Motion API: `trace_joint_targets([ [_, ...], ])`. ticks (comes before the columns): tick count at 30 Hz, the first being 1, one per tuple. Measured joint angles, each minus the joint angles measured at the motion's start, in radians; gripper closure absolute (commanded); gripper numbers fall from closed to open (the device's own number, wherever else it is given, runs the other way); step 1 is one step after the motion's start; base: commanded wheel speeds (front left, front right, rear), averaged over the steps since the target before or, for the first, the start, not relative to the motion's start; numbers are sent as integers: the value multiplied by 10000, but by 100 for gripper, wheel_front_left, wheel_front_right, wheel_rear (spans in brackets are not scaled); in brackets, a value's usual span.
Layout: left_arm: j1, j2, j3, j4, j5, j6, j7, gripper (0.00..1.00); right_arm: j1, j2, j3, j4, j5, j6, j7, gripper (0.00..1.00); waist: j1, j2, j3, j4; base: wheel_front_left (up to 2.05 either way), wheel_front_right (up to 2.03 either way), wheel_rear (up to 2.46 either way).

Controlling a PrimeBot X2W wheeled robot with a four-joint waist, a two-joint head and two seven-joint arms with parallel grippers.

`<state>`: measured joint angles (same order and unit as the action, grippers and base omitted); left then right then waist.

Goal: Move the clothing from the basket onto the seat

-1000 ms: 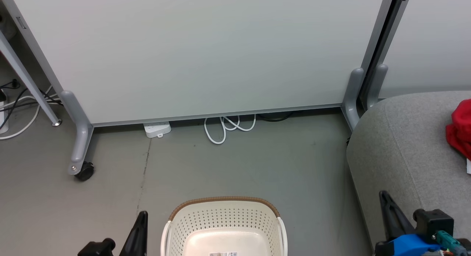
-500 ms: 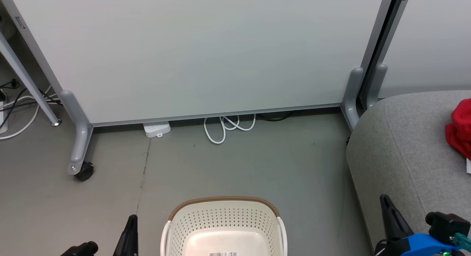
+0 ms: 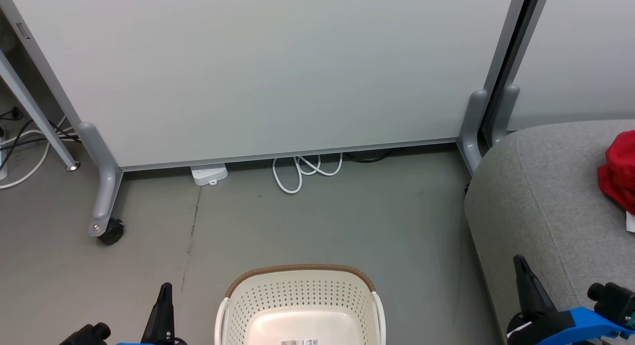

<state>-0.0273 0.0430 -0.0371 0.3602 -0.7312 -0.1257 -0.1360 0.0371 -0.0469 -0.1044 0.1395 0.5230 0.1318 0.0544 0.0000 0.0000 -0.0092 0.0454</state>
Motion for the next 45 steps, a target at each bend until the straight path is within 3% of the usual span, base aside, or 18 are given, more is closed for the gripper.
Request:
trace_joint_targets([
  [19,-198,6,410,-318,-2476,-2,704,100,-385,-2,-19,293,3055,-2,161,100,0,0,25,-92,0,0,0],
  [45,-405,17,861,-646,-5028,-4,1436,100,-833,-4,-44,596,6209,-8,337,100,0,0,57,-211,0,0,0],
])
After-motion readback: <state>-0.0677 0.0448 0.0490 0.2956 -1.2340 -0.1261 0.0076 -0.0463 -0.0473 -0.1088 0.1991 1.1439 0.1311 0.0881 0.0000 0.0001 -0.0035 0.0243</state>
